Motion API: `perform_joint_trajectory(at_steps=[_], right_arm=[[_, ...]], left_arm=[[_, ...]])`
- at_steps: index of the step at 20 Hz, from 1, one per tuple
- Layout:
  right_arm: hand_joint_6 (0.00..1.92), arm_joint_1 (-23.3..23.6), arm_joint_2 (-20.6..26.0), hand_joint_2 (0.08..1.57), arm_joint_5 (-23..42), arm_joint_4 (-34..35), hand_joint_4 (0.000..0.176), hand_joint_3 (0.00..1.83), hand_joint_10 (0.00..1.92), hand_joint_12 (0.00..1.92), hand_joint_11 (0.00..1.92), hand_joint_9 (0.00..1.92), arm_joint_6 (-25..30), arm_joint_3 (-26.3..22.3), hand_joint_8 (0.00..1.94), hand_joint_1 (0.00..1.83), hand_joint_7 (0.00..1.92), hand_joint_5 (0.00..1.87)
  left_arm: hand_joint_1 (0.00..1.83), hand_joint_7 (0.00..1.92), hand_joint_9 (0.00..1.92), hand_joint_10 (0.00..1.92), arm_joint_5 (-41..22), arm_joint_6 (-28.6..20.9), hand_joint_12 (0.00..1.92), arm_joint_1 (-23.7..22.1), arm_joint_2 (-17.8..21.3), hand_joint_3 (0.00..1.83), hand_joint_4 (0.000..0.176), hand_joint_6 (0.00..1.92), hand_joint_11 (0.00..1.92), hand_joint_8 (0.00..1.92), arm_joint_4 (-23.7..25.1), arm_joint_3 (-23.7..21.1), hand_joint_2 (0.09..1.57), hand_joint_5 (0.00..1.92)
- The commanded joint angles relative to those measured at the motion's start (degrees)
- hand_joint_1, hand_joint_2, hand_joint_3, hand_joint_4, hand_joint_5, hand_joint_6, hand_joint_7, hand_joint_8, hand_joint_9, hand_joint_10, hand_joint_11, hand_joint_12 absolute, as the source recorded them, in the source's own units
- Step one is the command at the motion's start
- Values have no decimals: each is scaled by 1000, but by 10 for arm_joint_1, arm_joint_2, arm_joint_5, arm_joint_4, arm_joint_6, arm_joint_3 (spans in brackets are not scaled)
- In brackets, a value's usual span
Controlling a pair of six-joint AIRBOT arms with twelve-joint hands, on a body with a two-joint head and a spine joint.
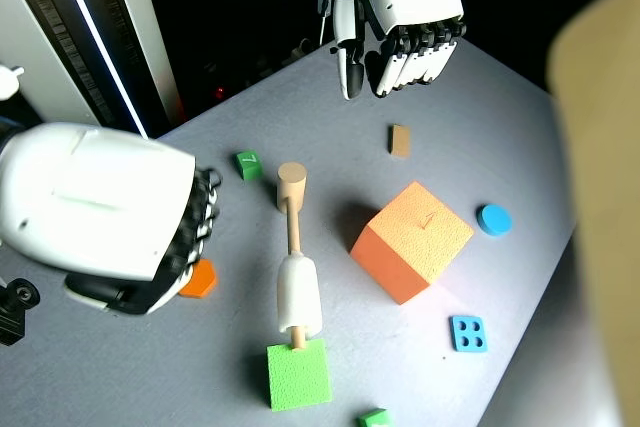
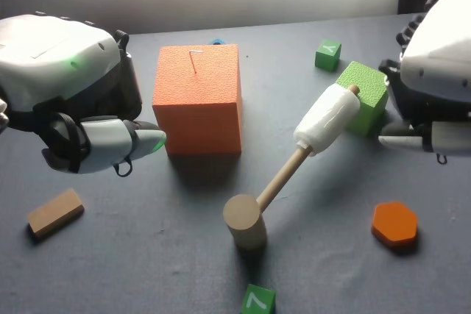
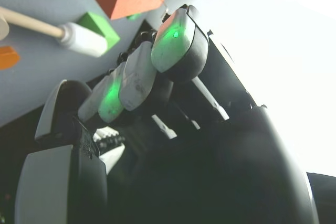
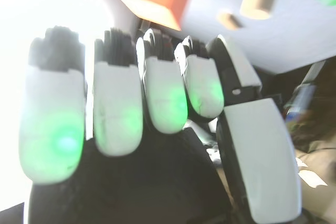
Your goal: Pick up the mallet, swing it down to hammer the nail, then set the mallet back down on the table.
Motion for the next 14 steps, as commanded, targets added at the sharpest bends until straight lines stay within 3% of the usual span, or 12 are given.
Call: perform_joint_trajectory(at_steps=[1,2,3,8,10,12,14], right_arm=[[24,-5,7,1124,86,83,0,170,1,0,0,0,-95,1,8,68,0,15],[24,-29,8,1124,169,188,0,170,1,0,0,0,-217,1,8,68,0,15],[0,-45,7,1216,201,240,0,16,0,0,0,0,-267,0,0,71,0,10],[20,-37,-6,1214,120,326,0,5,2,0,0,4,-283,0,13,76,52,92],[8,-32,-12,1198,100,383,0,0,0,0,0,0,-317,0,3,39,33,74],[5,-29,-23,1155,86,447,0,0,0,0,0,0,-377,0,2,148,24,69],[2,-27,-37,1130,73,457,0,0,0,0,0,0,-384,4,1,211,27,69]], left_arm=[[0,41,41,50,-25,2,177,-4,4,162,0,50,0,49,19,2,1027,51],[0,41,41,50,-25,2,177,-4,4,162,0,50,0,49,16,2,1027,51],[0,59,64,2,-21,2,133,-3,4,21,0,1,13,1,15,1,1094,62],[0,20,21,0,-9,2,8,4,6,12,0,1,0,0,10,0,1117,16],[0,20,22,4,1,2,0,8,8,11,0,2,0,2,10,1,1118,10],[0,38,44,10,17,-2,16,14,12,7,0,11,36,7,10,3,1114,38],[0,43,52,12,39,-2,21,17,13,6,0,9,47,8,10,9,1114,37]])
